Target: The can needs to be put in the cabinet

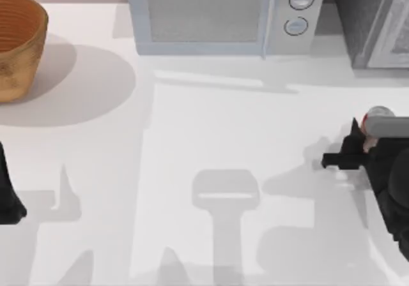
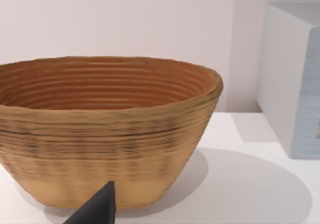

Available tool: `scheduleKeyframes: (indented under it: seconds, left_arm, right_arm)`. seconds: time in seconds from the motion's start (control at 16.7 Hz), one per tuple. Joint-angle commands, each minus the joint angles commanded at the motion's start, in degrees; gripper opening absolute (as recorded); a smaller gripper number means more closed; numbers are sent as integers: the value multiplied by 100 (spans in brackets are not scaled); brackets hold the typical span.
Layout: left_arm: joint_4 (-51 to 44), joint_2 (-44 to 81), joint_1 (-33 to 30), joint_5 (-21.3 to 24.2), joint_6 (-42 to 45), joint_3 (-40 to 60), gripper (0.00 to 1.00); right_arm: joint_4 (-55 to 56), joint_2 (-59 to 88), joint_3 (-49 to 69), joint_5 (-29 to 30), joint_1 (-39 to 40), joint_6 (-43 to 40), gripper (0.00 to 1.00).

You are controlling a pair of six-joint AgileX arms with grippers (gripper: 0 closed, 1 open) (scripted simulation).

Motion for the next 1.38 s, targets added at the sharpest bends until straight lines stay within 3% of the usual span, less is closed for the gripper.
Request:
scheduleKeyframes:
  seconds: [0.84, 1.38]
  left_arm:
    - [0, 0, 0, 0, 0, 0, 100]
    - [0, 0, 0, 0, 0, 0, 100]
  right_arm:
    - [-133, -382, 167, -20, 28, 30, 0]
    - [-2013, -1872, 279, -45, 38, 5, 0]
